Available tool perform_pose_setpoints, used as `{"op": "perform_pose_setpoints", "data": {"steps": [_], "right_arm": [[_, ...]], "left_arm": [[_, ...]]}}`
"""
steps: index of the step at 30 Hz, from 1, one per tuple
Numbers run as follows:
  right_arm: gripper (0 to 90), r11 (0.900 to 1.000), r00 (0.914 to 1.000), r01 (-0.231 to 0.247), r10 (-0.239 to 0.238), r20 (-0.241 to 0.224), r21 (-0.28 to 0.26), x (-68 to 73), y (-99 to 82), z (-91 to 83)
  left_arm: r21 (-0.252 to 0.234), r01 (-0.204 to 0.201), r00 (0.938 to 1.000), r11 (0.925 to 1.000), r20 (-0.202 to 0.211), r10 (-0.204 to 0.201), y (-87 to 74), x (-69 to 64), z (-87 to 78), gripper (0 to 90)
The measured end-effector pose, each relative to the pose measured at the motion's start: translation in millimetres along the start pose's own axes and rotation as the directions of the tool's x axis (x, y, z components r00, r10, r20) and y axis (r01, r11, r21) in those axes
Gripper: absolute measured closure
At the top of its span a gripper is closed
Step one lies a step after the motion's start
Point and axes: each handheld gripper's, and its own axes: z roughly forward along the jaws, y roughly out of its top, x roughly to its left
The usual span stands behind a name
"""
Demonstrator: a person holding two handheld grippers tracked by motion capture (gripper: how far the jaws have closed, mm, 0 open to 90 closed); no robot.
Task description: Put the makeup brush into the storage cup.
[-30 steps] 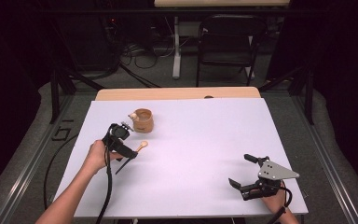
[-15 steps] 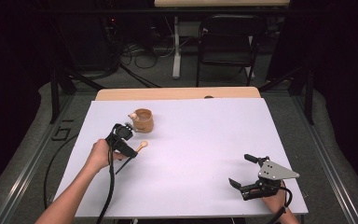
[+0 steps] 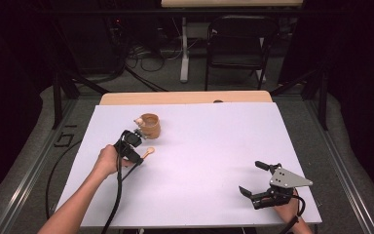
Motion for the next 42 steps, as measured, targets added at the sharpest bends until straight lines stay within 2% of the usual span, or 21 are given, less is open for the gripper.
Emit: {"op": "perform_pose_setpoints", "data": {"steps": [8, 16, 22, 28, 34, 36, 42], "right_arm": [[0.2, 1.0, 1.0, -0.002, 0.002, 0.0, 0.002, -0.2, 0.0, 0.0], [0.3, 1.0, 1.0, -0.002, 0.002, -0.001, 0.001, -0.4, -0.2, 0.1], [0.3, 1.0, 1.0, -0.004, 0.004, -0.001, 0.003, -0.1, -0.3, 0.2], [0.3, 1.0, 1.0, -0.004, 0.004, -0.001, -0.001, 0.3, -0.3, 0.4], [0.3, 1.0, 1.0, -0.002, 0.002, 0.0, -0.004, 0.0, -0.3, -0.1], [0.3, 1.0, 1.0, -0.002, 0.002, 0.0, -0.003, -0.3, -0.4, -0.2], [0.3, 1.0, 1.0, -0.002, 0.002, 0.001, 0.003, -0.2, -0.2, -0.4]], "left_arm": [[0.024, 0.0, 0.9999, 0.9997, 0.01, 0.0, 2.1, 1.6, 4.4, 75.0], [0.049, -0.012, 0.9999, 0.9987, 0.001, 0.012, 4.8, -1.3, 7.8, 78.9], [0.043, -0.002, 1.0, 0.9991, -0.002, 0.002, 3.8, -1.8, 8.2, 79.0], [0.042, -0.009, 1.0, 0.9991, -0.004, 0.009, 3.9, -3.1, 8.4, 82.6], [0.034, -0.016, 0.9999, 0.9993, 0.001, 0.016, 2.8, -2.9, 7.9, 83.2], [0.033, -0.017, 0.9998, 0.9993, 0.014, 0.017, 1.9, -2.6, 7.2, 83.2], [0.013, -0.03, 0.9995, 0.9995, 0.013, 0.03, -1.2, -3.2, 2.4, 83.2]]}}
